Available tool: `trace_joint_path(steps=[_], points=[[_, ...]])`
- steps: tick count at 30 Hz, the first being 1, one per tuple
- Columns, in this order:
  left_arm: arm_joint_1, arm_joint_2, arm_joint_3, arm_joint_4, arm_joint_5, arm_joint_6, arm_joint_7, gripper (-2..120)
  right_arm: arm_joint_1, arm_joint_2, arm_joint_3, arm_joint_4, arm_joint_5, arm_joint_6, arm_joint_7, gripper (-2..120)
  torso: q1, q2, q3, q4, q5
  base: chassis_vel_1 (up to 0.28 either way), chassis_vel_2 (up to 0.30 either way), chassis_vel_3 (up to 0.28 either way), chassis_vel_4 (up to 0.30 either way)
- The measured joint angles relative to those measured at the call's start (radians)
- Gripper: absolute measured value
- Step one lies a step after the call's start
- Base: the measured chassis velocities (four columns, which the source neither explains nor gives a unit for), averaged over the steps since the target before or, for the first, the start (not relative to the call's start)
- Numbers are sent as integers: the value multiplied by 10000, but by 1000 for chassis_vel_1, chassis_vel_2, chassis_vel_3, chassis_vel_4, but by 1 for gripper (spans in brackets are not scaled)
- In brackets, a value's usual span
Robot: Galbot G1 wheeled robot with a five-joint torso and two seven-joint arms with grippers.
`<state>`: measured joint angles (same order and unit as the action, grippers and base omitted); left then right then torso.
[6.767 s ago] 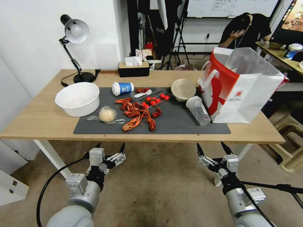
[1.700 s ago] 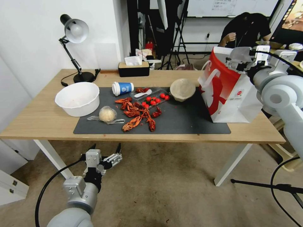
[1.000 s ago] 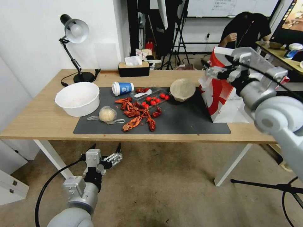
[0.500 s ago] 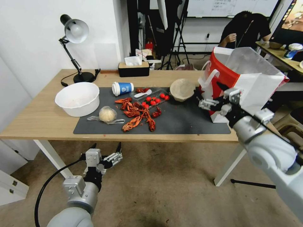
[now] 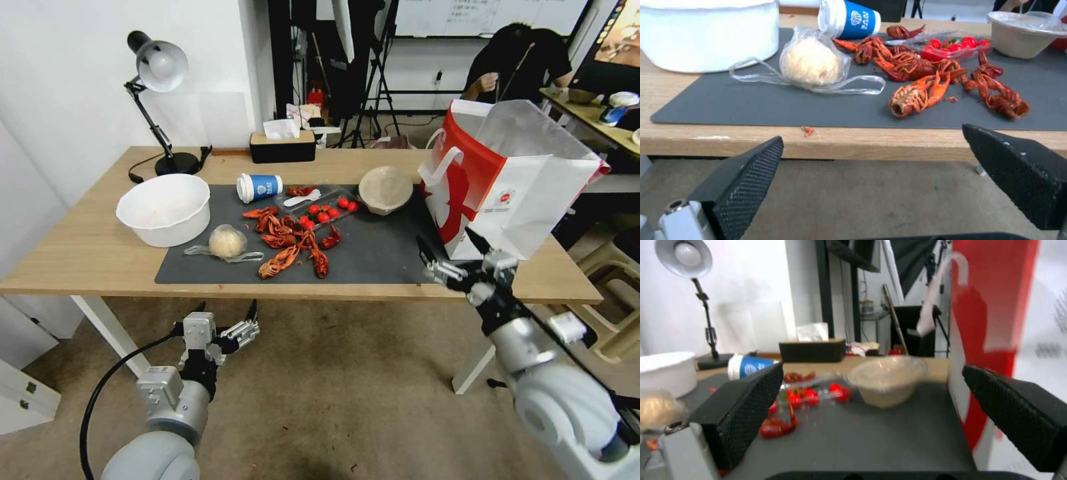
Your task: Pick up the trash from the table and place it into the takeout bag.
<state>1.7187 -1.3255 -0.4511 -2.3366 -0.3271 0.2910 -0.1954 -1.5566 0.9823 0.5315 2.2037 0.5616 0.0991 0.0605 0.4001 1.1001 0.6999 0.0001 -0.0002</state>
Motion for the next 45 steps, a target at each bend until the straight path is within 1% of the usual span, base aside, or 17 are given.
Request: trace_joint_path(steps=[1, 4, 10, 17, 25, 36, 44, 45], points=[[0, 0, 0, 0, 0, 0, 0, 100, 0, 0, 0, 0, 0, 0, 0, 100, 0, 0, 0, 0, 0, 0, 0, 0, 0], [-9, -6, 5, 4, -8, -2, -1, 100, -881, 627, 8, -194, -486, 390, -115, 100, 0, 0, 0, -1, 1, 0, 0, 0, 0], [4, -4, -1, 0, -12, -3, -1, 100, -1213, 914, -27, -313, -626, 560, -168, 100, 0, 0, 0, -3, 3, 0, 0, 0, 0], [54, -1, -6, -22, -8, -35, 12, 100, -1620, 1281, -106, -417, -972, 825, -129, 100, -1, -1, 1, 1, 1, 0, 0, 0, 0], [137, 3, -48, -105, 14, -62, 23, 100, -2074, 1430, -337, -293, -1370, 901, 29, 100, -1, -1, 0, -1, 1, 0, 0, 0, 0], [248, -18, -44, -198, 107, -164, 67, 100, -2075, 1664, -435, -415, -1406, 871, 298, 100, -1, -1, 1, -1, 1, 0, 0, 0, 0], [221, -3, -54, -158, 105, -215, 116, 100, -1991, 1724, -563, -367, -1309, 618, 542, 100, -1, -1, 1, -1, 2, 0, 0, 0, 0], [199, -1, -59, -132, 98, -238, 126, 100, -1893, 1714, -631, -271, -1080, 453, 658, 100, -1, -1, 1, -1, 2, 0, 0, 0, 0]])
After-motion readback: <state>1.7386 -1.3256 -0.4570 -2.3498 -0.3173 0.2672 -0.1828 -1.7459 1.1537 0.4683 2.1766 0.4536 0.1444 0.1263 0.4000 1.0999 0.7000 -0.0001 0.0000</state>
